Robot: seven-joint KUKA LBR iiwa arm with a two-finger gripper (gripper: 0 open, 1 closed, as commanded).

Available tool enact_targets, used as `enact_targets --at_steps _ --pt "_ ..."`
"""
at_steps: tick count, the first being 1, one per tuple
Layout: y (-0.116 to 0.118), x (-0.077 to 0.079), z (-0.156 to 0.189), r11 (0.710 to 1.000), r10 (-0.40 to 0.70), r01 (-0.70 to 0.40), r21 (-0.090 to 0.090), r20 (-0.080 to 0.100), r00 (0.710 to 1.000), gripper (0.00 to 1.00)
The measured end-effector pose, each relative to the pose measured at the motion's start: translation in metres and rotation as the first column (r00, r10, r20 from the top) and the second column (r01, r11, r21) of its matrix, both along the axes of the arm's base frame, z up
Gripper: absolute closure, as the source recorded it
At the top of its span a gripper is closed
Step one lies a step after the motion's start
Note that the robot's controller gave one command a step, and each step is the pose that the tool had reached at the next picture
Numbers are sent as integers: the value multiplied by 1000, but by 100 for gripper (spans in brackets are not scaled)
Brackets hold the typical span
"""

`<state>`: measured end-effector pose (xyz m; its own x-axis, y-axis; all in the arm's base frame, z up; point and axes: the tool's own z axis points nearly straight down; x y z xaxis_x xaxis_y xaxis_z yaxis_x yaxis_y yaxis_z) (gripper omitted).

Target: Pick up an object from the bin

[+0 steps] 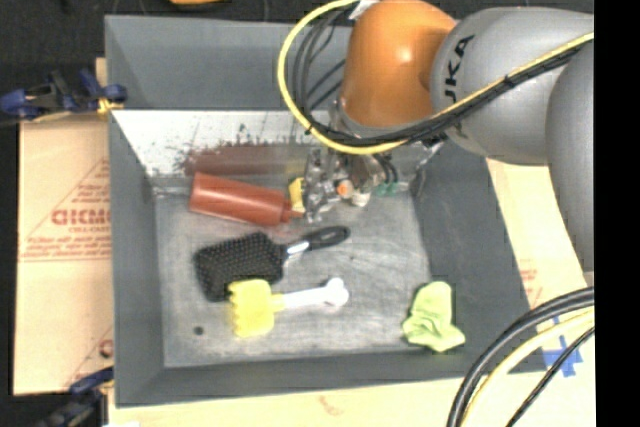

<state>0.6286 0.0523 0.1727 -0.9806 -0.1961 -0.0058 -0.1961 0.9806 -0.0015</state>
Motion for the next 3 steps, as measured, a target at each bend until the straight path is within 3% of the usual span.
enact_targets --at_steps 1,2,3 --pt "-22 -9 32 996 85 -85 -1 -1 996 100" --pt "3 -114 12 957 -291 291 1 -7 957 0" --pt "2 -113 13 957 -290 290 2 -4 957 0"
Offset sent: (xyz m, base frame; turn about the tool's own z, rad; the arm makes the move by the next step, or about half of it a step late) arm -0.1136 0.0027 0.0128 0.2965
